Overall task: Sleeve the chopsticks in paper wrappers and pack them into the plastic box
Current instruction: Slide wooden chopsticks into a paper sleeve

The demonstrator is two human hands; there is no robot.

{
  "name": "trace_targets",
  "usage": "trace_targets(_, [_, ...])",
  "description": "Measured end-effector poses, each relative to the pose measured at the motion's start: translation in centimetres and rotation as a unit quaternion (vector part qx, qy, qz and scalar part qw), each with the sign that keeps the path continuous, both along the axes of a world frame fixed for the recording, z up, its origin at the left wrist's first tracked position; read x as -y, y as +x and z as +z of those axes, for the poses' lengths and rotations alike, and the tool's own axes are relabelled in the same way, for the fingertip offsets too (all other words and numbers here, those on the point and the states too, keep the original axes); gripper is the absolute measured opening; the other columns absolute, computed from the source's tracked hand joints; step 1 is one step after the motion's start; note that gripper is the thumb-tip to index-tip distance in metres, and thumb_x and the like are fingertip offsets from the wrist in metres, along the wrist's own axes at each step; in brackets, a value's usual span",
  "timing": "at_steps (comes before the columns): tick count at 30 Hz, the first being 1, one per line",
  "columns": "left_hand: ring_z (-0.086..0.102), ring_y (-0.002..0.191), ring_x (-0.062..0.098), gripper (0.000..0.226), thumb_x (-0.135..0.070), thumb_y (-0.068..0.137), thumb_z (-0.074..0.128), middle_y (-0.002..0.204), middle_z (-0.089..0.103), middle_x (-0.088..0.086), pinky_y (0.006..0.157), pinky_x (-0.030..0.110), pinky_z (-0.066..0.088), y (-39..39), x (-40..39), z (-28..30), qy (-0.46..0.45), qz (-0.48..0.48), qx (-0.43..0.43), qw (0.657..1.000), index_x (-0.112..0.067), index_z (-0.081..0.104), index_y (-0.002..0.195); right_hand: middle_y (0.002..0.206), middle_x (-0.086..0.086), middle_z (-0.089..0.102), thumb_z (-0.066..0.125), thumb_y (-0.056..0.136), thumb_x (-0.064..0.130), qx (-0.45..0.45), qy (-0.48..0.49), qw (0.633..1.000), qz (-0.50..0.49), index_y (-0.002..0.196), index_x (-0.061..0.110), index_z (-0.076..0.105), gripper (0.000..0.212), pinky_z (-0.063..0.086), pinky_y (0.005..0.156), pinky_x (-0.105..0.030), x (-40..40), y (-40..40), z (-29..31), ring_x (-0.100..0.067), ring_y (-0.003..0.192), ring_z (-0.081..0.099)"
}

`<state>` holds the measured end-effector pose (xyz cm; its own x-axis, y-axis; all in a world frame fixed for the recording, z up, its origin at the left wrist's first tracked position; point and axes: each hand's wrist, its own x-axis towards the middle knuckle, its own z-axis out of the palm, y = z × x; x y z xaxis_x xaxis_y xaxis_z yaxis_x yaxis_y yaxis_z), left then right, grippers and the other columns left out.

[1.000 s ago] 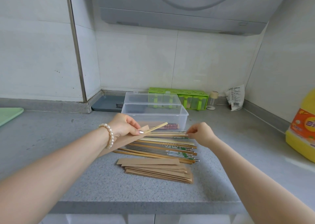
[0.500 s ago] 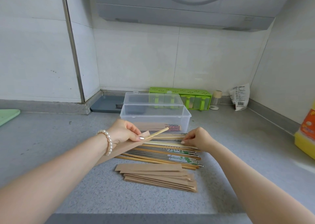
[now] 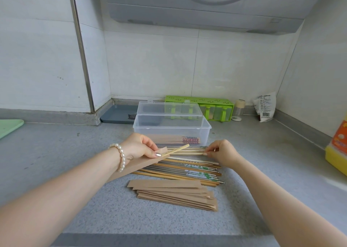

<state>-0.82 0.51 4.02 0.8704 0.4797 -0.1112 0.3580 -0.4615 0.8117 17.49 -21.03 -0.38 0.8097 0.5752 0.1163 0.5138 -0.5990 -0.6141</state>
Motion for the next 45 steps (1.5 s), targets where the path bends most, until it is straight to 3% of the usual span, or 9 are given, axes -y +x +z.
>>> trace_targets(3, [0.063,0.092,0.019,0.017,-0.007,0.065,0.081,0.081,0.070,0.000,0.091,0.036,0.049,-0.1,0.1,0.1,0.004,-0.001,-0.005,1.000,-0.018,0.069,0.069,0.067,0.002,0.062,0.064,0.085,0.011,-0.060,0.094,0.994,0.000,0.082,0.007,0.068,0.006,0.041,0.052,-0.014,1.2,0.0,2.3,-0.010,0.058,0.050])
trace_targets(5, [0.064,0.092,0.021,0.018,-0.004,0.065,0.080,0.080,0.070,0.002,0.092,0.036,0.049,-0.1,0.2,0.2,-0.006,-0.004,-0.004,1.000,-0.017,0.068,0.070,0.063,-0.002,0.061,0.061,0.086,0.008,-0.127,0.192,0.973,0.001,0.080,0.006,0.066,0.008,0.038,0.049,-0.018,2.5,0.0,4.2,-0.011,0.053,0.045])
trace_targets(10, [0.065,0.087,0.021,0.024,0.005,0.064,0.078,0.077,0.070,0.003,0.087,0.035,0.052,-0.3,1.0,0.6,-0.034,-0.031,-0.006,0.999,-0.013,0.068,0.076,0.055,0.000,0.056,0.051,0.090,0.002,-0.286,0.464,0.838,0.028,0.084,0.003,0.062,0.013,0.042,0.047,-0.017,4.2,0.1,7.5,-0.008,0.051,0.047])
trace_targets(13, [0.066,0.092,0.022,0.026,0.006,0.063,0.078,0.082,0.071,0.004,0.090,0.037,0.052,-0.4,1.8,1.0,-0.041,-0.049,-0.011,0.998,-0.014,0.068,0.077,0.054,0.003,0.050,0.050,0.092,0.012,-0.346,0.551,0.757,0.052,0.081,0.009,0.058,0.014,0.041,0.045,-0.015,4.4,-0.1,7.9,-0.005,0.047,0.042])
trace_targets(15, [0.066,0.092,0.021,0.027,0.006,0.065,0.077,0.084,0.071,0.003,0.089,0.036,0.052,-0.6,2.3,1.2,-0.040,-0.056,-0.009,0.998,-0.016,0.068,0.077,0.051,0.005,0.050,0.050,0.093,0.021,-0.358,0.579,0.731,0.038,0.079,0.011,0.057,0.018,0.041,0.045,-0.015,4.3,-0.3,7.9,-0.004,0.045,0.044])
trace_targets(24, [0.065,0.085,0.016,0.028,0.009,0.069,0.072,0.084,0.071,0.002,0.083,0.028,0.052,-1.6,2.7,2.0,-0.051,-0.077,0.008,0.996,-0.016,0.067,0.080,0.044,0.001,0.054,0.046,0.097,0.029,-0.215,0.543,0.810,-0.047,0.073,0.012,0.054,0.031,0.042,0.043,-0.018,3.4,-1.5,8.2,-0.008,0.042,0.049])
trace_targets(30, [0.065,0.079,0.012,0.027,0.009,0.069,0.072,0.083,0.071,0.002,0.074,0.022,0.051,-1.8,2.6,2.1,-0.042,-0.078,0.011,0.996,-0.015,0.068,0.081,0.044,0.000,0.054,0.048,0.097,0.029,-0.176,0.531,0.827,-0.061,0.071,0.012,0.055,0.032,0.042,0.045,-0.018,3.1,-1.8,8.3,-0.009,0.042,0.049])
trace_targets(34, [0.065,0.077,0.010,0.026,0.007,0.069,0.073,0.082,0.071,0.002,0.068,0.018,0.049,-1.8,2.7,2.1,-0.041,-0.079,0.014,0.996,-0.014,0.068,0.082,0.043,0.001,0.054,0.050,0.096,0.027,-0.194,0.522,0.828,-0.061,0.071,0.011,0.055,0.030,0.041,0.043,-0.018,2.7,-2.4,8.0,-0.009,0.041,0.048])
trace_targets(45, [0.068,0.081,0.014,0.024,0.005,0.067,0.075,0.081,0.072,0.002,0.082,0.029,0.054,-1.6,3.4,2.2,-0.050,-0.095,0.030,0.994,-0.014,0.069,0.080,0.046,0.004,0.050,0.052,0.094,0.028,-0.310,0.443,0.840,-0.045,0.074,0.012,0.058,0.026,0.033,0.050,-0.022,1.8,-3.2,6.1,-0.009,0.046,0.044])
